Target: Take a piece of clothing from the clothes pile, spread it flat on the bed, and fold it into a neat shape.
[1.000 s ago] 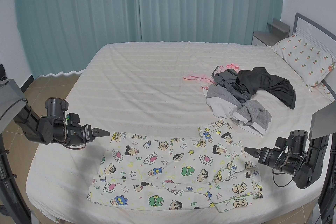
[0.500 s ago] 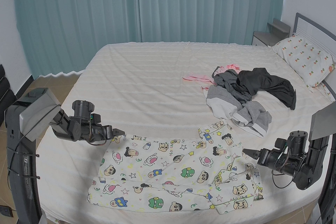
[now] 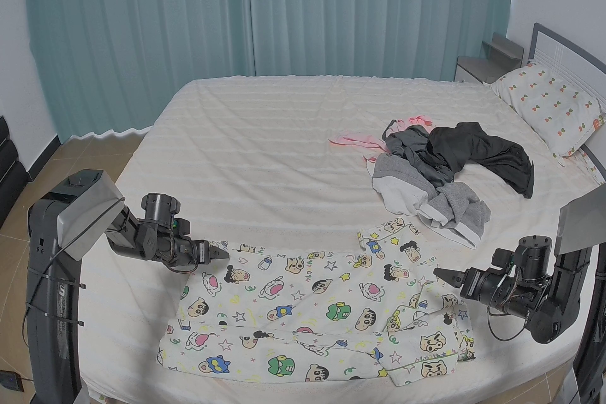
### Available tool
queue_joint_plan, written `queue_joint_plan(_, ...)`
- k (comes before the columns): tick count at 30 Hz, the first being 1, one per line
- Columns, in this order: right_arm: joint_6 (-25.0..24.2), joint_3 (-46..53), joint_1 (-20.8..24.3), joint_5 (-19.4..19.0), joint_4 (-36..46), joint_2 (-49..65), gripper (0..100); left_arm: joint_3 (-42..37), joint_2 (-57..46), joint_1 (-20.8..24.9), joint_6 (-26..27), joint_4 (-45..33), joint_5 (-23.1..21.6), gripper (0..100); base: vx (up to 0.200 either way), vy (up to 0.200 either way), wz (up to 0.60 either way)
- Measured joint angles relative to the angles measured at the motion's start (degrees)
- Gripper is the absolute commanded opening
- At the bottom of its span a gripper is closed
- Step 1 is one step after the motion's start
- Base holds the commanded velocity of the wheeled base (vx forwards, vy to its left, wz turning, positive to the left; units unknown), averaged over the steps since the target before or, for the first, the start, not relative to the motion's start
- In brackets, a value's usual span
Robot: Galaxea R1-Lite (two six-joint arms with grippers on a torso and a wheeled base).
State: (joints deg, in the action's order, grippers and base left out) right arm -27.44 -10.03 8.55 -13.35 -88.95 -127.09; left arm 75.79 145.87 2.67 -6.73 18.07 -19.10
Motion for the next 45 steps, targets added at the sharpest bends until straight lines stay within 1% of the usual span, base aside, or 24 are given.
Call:
queue_joint_plan(4, -0.01, -0.73, 0.05, 0.16, 0.00, -0.10, 100, 1.24, 0.16, 0.63, 0.00, -3.07, -0.07, 0, 0.000, 0.000, 0.00)
queue_joint_plan(9, 0.00, -2.17, 0.00, 0.20, -0.02, -0.61, 100, 1.52, 0.24, 0.99, -0.05, -3.38, -0.22, 0, 0.000, 0.000, 0.00)
queue_joint_plan(15, 0.07, -7.49, -0.09, 0.88, 1.23, -3.18, 100, 1.33, 0.10, 0.90, -0.29, -3.32, -0.07, 0, 0.000, 0.000, 0.00)
queue_joint_plan(18, 0.10, -12.01, -0.04, 1.96, 5.72, -4.34, 100, 1.13, -0.21, 0.88, -0.38, -3.21, 0.35, 0, 0.000, 0.000, 0.00)
queue_joint_plan(23, 0.10, -22.56, -0.11, 3.58, 18.53, -5.96, 100, 0.20, -1.30, 0.79, -1.06, -2.47, 1.21, 0, 0.000, 0.000, 0.00)
queue_joint_plan(24, 0.07, -25.66, -0.15, 3.89, 22.25, -6.38, 100, -0.22, -1.72, 0.79, -1.45, -2.12, 1.34, 0, 0.000, 0.000, 0.00)
queue_joint_plan(29, -0.09, -36.63, -0.26, 4.62, 32.71, -8.47, 100, -2.34, -3.45, 0.79, -3.19, 0.02, 1.76, 0, 0.000, 0.000, 0.00)
queue_joint_plan(33, -0.17, -44.04, -0.34, 4.97, 38.29, -11.34, 100, -4.77, -4.69, 0.83, -4.27, 3.41, 2.13, 0, 0.000, 0.000, 0.00)
queue_joint_plan(37, -0.22, -50.08, -0.45, 5.08, 44.42, -14.64, 100, -6.91, -5.60, 0.90, -4.84, 5.19, 2.61, 0, 0.000, 0.000, 0.00)
queue_joint_plan(44, -0.48, -58.12, -0.30, 4.86, 50.40, -18.75, 100, -8.90, -6.49, 1.01, -5.10, 5.99, 2.82, 0, 0.000, 0.000, 0.00)
queue_joint_plan(45, -0.59, -58.93, -0.20, 4.66, 51.10, -19.22, 0, -9.12, -6.57, 1.01, -5.10, 5.99, 2.82, 0, 0.000, 0.000, 0.00)
